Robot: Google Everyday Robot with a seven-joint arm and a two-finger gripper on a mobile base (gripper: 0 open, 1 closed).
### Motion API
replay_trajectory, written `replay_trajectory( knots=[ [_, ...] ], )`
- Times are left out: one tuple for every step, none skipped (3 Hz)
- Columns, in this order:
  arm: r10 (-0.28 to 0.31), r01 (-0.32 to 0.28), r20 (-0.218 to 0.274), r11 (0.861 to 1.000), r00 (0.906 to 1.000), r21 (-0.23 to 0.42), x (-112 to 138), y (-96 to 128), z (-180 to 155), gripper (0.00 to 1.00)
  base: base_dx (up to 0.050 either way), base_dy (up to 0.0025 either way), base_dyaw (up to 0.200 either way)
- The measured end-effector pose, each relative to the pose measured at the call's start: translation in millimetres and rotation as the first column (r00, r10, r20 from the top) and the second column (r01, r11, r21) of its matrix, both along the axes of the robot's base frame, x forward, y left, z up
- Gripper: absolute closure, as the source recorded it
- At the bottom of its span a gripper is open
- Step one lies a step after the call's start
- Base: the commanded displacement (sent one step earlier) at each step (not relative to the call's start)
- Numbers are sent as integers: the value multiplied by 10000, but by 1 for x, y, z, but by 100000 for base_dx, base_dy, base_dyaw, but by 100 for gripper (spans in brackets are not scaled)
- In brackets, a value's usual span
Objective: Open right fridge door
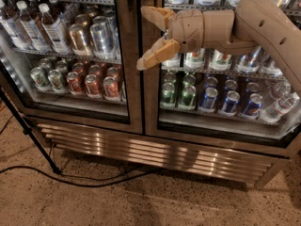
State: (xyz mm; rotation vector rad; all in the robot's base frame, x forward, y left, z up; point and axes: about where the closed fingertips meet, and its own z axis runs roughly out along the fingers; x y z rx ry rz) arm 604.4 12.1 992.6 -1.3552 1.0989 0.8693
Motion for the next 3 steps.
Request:
replay_trajectory(
  knots=[
    [271,-232,570,9974,9980,-682,9,2,34,0,0,0,0],
    [73,2,884,9964,9961,-848,4,-15,66,0,0,0,0],
    [-23,101,820,9954,9966,-952,-1,-19,66,0,0,0,0]
  ],
)
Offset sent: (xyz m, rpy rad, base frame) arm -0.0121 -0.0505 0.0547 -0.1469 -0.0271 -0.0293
